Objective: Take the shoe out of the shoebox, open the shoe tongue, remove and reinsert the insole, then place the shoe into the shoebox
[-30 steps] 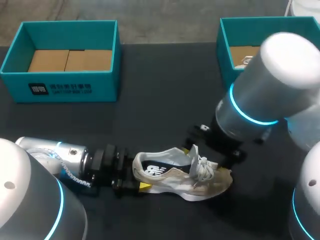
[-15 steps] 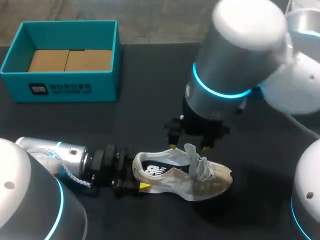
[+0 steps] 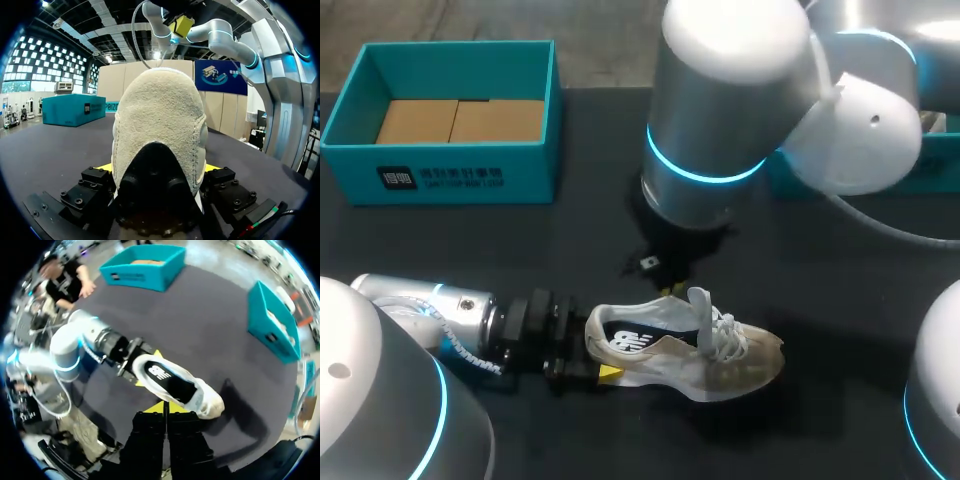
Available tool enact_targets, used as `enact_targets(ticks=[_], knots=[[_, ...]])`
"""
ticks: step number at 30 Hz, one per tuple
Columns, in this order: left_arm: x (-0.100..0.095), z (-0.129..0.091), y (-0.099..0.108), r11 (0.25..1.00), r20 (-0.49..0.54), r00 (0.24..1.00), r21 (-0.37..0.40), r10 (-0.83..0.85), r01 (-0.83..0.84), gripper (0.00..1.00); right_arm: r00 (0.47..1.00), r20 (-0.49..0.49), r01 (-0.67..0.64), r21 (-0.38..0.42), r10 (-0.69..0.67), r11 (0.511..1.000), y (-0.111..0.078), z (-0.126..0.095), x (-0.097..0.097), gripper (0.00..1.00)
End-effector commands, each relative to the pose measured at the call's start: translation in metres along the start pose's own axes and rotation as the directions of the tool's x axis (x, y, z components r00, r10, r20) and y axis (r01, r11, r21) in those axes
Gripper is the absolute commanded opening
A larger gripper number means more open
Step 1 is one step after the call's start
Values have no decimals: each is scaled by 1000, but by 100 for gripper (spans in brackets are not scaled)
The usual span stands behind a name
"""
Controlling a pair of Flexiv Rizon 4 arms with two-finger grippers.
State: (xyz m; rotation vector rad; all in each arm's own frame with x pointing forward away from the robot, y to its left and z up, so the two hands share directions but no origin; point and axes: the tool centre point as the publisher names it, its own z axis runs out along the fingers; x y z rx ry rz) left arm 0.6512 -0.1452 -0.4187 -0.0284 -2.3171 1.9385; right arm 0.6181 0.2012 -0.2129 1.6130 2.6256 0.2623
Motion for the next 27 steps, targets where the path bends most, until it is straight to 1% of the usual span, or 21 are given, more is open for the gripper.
enact_targets(ticks=[1,9,10,12,14,16,21,24,27], knots=[[0,-2,3,1000,-2,1000,-2,-1,1,0,994,-92,48,-38,-52,998,-8,2,-12,0],[0,-2,3,1000,-2,1000,-2,-1,1,0,994,-92,48,-38,-52,998,-8,2,-12,0],[0,-2,3,1000,-2,1000,-2,-1,1,0,994,-74,77,-14,-78,997,-5,7,-9,0],[0,-2,3,1000,-2,1000,-2,-1,1,0,986,-40,164,-11,-165,986,-1,13,-4,0],[0,-2,3,1000,-2,1000,-2,-1,1,0,977,-27,214,20,-214,977,2,17,-1,0],[0,-2,3,1000,-2,1000,-2,-1,1,0,959,-46,280,33,-278,959,4,21,-1,0],[0,-2,3,1000,-2,1000,-2,-1,1,0,944,-63,328,88,-324,940,8,29,-1,0],[0,-2,3,1000,-2,1000,-2,-1,1,0,930,-55,368,114,-364,923,11,33,2,0],[0,-2,3,1000,-2,1000,-2,-1,1,0,908,-28,418,121,-418,900,12,38,6,0]])
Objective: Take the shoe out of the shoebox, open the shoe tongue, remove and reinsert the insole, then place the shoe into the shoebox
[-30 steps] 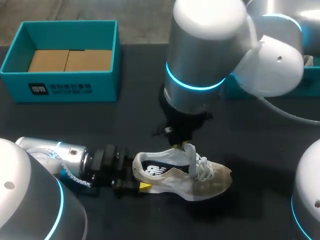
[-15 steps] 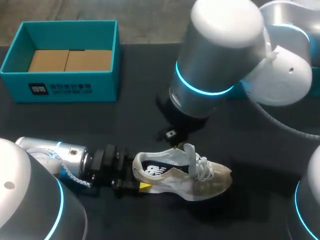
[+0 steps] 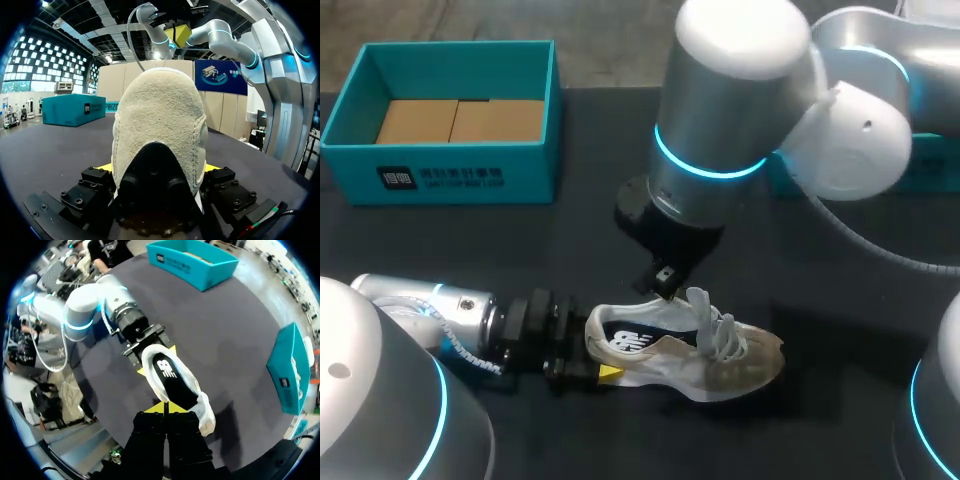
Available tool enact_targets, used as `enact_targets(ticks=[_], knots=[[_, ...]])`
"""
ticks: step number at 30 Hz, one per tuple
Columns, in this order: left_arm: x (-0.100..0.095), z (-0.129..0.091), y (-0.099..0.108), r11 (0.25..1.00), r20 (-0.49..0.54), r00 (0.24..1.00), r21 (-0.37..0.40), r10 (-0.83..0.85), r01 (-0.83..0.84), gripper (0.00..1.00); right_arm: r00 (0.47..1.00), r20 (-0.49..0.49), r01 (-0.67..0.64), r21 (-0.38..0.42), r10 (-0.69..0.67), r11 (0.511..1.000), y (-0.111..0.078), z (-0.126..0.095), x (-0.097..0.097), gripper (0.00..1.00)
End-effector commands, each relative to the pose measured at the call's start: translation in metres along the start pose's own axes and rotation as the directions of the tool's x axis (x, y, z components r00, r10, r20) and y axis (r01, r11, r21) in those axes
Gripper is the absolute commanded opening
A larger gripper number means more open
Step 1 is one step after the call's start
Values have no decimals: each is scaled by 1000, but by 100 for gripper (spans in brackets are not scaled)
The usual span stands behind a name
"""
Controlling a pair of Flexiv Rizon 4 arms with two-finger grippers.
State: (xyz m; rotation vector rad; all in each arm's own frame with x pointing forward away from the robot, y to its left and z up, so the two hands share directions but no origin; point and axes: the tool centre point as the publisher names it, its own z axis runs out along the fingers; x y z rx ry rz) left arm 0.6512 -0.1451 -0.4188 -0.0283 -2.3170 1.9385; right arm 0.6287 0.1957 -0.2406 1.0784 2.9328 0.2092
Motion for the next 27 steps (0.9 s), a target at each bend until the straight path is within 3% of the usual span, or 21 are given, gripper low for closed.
enact_targets(ticks=[1,15,19,27], knots=[[0,-2,3,1000,-2,1000,-2,-1,1,0,995,26,99,88,-101,991,15,12,12,0],[0,-2,3,1000,-2,1000,-2,-1,1,0,995,26,99,88,-101,991,15,12,12,0],[0,-2,3,1000,-2,1000,-2,-1,1,0,981,79,167,122,-177,978,27,30,14,0],[0,-2,3,1000,-2,1000,-2,-1,1,0,978,38,202,105,-207,974,27,65,11,0]])
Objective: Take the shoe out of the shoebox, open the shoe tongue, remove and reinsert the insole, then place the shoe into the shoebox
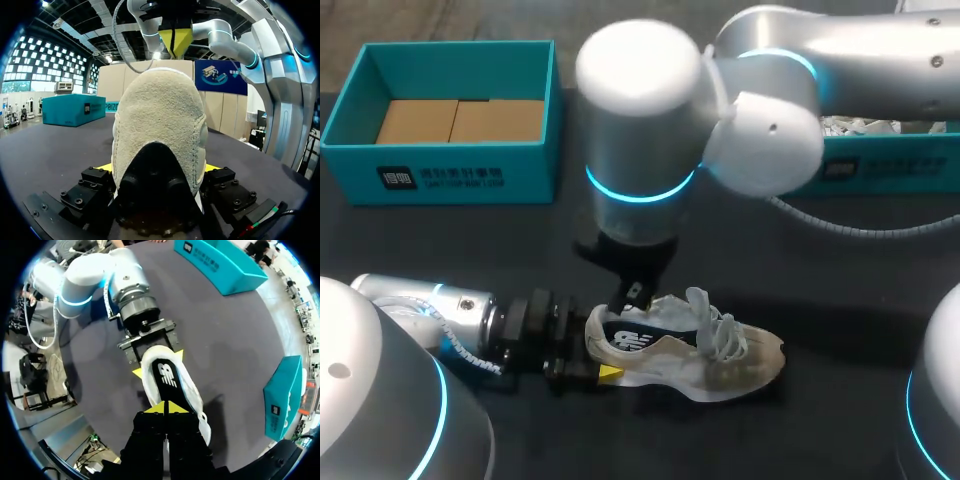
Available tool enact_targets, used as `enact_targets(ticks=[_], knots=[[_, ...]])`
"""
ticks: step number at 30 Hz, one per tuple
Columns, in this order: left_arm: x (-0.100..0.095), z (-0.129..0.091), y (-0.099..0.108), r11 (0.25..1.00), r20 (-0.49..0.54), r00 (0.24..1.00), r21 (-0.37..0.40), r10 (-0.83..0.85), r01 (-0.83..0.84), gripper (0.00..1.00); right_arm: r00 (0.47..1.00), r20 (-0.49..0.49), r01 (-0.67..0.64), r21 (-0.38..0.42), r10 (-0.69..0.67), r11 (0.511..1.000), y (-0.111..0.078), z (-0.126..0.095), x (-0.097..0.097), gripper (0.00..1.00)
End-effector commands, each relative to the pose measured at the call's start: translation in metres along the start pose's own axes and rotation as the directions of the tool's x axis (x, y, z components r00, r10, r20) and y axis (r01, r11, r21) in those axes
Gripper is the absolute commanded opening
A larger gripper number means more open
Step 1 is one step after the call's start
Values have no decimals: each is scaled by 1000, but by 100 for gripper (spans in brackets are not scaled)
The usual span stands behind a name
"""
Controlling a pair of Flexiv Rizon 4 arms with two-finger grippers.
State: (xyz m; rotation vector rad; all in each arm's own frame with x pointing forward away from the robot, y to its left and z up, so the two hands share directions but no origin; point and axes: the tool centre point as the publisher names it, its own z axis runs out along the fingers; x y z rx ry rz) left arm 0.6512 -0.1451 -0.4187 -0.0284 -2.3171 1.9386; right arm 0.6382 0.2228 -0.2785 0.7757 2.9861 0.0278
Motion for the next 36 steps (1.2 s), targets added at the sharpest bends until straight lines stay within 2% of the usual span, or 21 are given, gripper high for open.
enact_targets(ticks=[1,13,15,18,24,36], knots=[[0,-2,3,1000,-2,1000,-2,-1,1,0,999,-29,15,2,-15,1000,8,25,3,0],[0,-2,3,1000,-2,1000,-2,-1,1,0,999,-29,15,2,-15,1000,8,25,3,0],[0,-2,3,1000,-2,1000,-2,-1,1,0,997,14,71,31,-72,997,14,31,2,0],[0,-2,3,1000,-2,1000,-2,-1,1,0,992,16,127,35,-128,991,18,44,0,0],[0,-2,3,1000,-2,1000,-2,-1,1,0,989,-11,150,47,-150,987,20,61,-4,0],[0,-2,3,1000,-2,1000,-2,-1,1,0,986,-20,165,32,-165,986,12,85,-6,0]])
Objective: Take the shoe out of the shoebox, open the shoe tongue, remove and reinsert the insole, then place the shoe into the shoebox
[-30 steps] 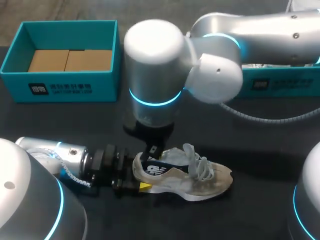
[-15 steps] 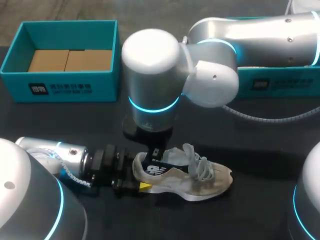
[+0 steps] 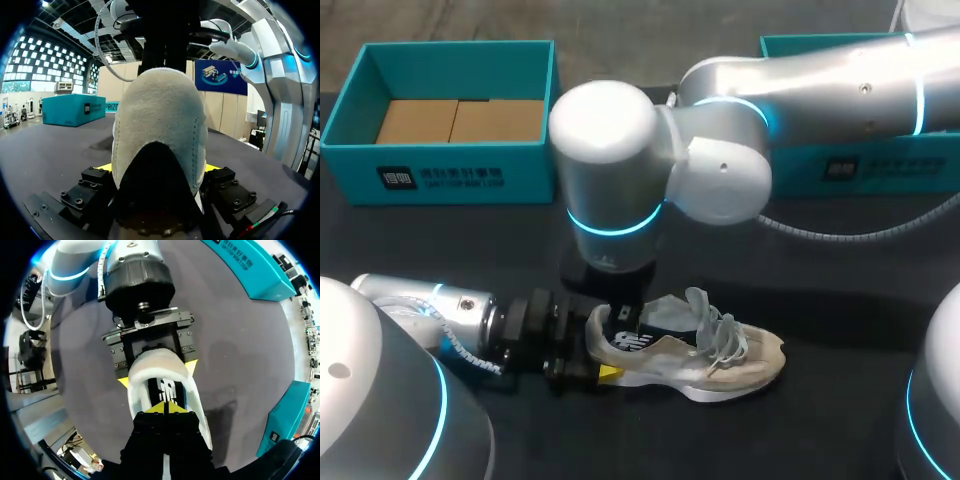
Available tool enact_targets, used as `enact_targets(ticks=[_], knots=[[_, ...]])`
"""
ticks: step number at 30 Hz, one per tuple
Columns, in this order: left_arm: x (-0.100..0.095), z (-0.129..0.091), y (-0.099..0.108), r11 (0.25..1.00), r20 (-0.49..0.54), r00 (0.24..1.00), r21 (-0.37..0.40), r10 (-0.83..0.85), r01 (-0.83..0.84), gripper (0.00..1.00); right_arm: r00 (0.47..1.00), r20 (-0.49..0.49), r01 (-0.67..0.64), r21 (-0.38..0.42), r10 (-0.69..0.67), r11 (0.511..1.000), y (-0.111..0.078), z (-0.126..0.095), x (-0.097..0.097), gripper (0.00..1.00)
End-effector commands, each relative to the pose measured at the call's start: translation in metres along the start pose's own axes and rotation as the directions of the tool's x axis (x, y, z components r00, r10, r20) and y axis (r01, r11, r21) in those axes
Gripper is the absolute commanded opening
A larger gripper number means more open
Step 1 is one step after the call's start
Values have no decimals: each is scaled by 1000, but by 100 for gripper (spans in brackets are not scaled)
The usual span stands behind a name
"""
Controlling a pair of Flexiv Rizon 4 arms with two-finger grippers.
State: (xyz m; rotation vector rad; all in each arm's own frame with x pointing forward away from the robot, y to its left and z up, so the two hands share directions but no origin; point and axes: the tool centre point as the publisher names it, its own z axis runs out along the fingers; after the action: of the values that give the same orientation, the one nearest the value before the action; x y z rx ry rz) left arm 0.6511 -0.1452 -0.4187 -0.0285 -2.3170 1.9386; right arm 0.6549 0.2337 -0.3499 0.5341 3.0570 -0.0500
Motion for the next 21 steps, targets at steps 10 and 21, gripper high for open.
enact_targets(ticks=[10,21], knots=[[0,-2,3,1000,-2,1000,-2,-1,1,0,1000,24,19,-22,-18,1000,-5,22,0,0],[0,-2,3,1000,-2,1000,-2,-1,1,0,996,86,-7,-18,8,1000,-21,28,-5,0]])
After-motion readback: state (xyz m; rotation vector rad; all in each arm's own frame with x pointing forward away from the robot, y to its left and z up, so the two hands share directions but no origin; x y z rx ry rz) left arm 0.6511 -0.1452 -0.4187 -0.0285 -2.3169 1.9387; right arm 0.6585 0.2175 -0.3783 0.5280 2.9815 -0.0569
